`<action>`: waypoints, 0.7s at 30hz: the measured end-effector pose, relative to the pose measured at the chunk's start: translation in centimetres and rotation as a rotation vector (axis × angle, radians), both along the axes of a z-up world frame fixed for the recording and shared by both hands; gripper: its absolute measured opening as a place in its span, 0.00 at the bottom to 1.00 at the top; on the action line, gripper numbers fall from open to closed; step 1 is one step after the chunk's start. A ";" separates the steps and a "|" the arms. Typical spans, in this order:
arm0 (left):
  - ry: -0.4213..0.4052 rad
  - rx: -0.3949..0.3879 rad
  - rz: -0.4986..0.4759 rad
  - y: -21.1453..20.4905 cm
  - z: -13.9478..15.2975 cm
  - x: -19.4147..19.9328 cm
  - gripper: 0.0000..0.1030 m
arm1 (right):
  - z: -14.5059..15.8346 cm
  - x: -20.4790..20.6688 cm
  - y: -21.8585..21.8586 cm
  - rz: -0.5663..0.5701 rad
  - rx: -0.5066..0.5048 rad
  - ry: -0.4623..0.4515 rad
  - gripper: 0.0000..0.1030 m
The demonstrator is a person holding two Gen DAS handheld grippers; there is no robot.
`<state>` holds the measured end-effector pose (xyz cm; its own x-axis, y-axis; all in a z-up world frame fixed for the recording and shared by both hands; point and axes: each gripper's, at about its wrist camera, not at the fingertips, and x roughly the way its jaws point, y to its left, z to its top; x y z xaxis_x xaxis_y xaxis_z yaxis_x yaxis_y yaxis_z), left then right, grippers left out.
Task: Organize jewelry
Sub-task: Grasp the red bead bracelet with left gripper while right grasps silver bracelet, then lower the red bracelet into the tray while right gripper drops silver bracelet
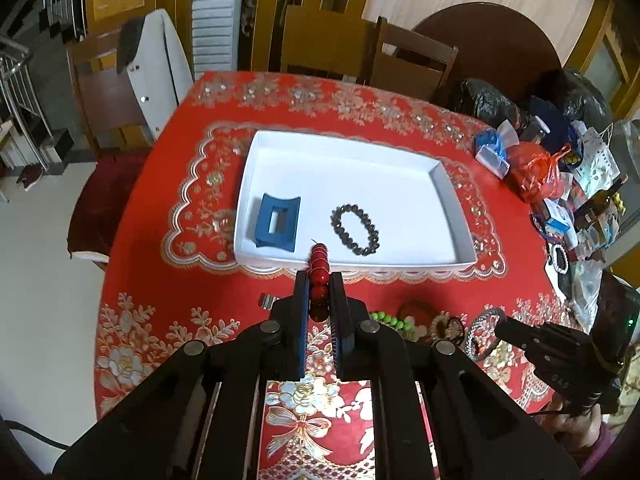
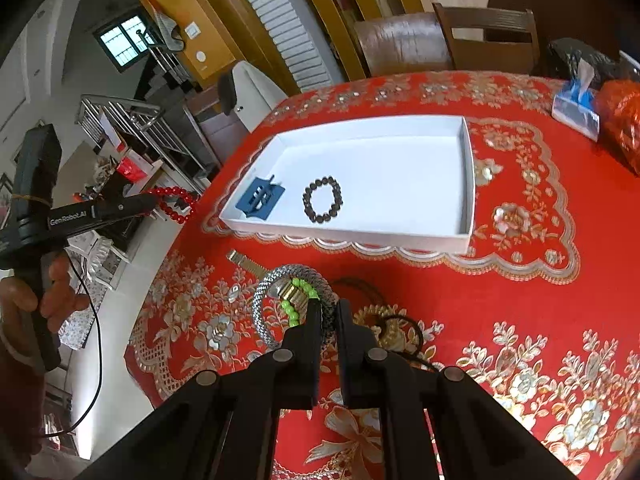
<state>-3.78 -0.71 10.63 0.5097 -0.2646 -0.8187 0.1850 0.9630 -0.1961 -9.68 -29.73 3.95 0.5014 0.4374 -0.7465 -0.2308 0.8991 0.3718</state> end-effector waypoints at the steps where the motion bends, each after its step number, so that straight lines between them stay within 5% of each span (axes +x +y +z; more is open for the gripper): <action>1: -0.004 -0.002 -0.001 -0.1 0.3 -0.1 0.08 | 0.3 0.1 -0.1 0.001 0.001 -0.006 0.06; 21: -0.010 0.074 -0.038 -5.4 -0.5 5.1 0.08 | 2.1 7.9 -1.0 -0.001 -0.060 -0.023 0.06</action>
